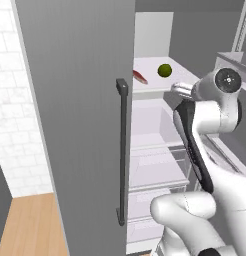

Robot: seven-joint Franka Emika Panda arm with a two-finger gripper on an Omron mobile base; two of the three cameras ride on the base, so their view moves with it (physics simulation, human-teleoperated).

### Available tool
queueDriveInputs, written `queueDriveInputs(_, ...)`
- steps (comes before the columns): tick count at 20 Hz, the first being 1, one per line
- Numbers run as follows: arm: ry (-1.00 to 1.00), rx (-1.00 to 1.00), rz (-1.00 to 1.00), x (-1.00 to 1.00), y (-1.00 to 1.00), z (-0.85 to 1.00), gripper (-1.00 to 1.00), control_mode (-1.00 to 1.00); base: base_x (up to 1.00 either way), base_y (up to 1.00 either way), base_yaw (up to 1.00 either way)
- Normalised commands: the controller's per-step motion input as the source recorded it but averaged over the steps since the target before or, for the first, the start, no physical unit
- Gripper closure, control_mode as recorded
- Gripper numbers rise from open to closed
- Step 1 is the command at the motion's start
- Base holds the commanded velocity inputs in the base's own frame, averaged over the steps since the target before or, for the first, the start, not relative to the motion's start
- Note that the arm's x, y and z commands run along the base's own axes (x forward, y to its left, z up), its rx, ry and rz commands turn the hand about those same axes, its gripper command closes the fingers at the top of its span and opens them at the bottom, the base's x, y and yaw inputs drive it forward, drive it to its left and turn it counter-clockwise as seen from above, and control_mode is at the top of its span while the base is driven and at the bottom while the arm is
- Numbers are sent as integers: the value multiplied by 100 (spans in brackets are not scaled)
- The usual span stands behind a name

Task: Place one lime and one steak in each tupperware on the nearby counter, to pack two identical lunches.

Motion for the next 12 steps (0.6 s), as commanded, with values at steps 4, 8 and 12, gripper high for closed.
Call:
queueDriveInputs(4,0,-13,53,-75,75,0,100,-100,0,0,0)
queueDriveInputs(8,2,-14,32,-100,39,8,100,-100,0,0,0)
queueDriveInputs(12,7,-12,3,-95,0,44,100,-100,0,0,0)
